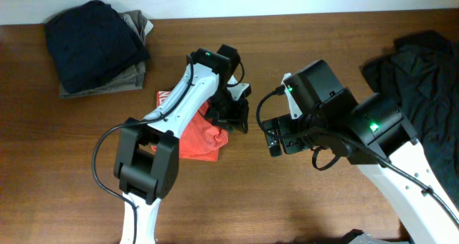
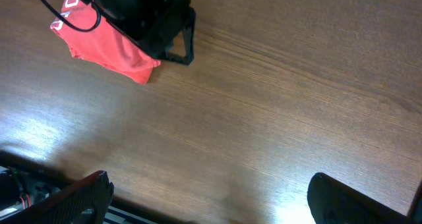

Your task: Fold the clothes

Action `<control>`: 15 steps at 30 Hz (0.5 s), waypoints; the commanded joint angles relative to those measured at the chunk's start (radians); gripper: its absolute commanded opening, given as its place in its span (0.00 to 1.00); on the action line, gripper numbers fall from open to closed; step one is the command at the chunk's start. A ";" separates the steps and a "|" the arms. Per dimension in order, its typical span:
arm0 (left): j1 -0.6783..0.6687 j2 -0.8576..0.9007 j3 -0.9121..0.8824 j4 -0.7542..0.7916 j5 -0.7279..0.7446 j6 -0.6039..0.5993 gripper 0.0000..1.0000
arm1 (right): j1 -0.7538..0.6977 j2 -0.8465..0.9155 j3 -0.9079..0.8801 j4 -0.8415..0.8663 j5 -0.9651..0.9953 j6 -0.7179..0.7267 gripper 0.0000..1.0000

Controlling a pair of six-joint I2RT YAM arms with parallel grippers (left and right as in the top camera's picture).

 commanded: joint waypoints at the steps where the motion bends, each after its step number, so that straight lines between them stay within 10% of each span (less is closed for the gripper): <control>1: -0.002 -0.011 0.050 -0.034 -0.019 0.029 0.42 | 0.005 0.004 -0.004 0.000 0.008 0.009 0.99; 15: 0.150 -0.032 0.174 -0.025 -0.345 -0.246 0.50 | 0.005 0.008 -0.004 0.005 0.009 0.009 0.99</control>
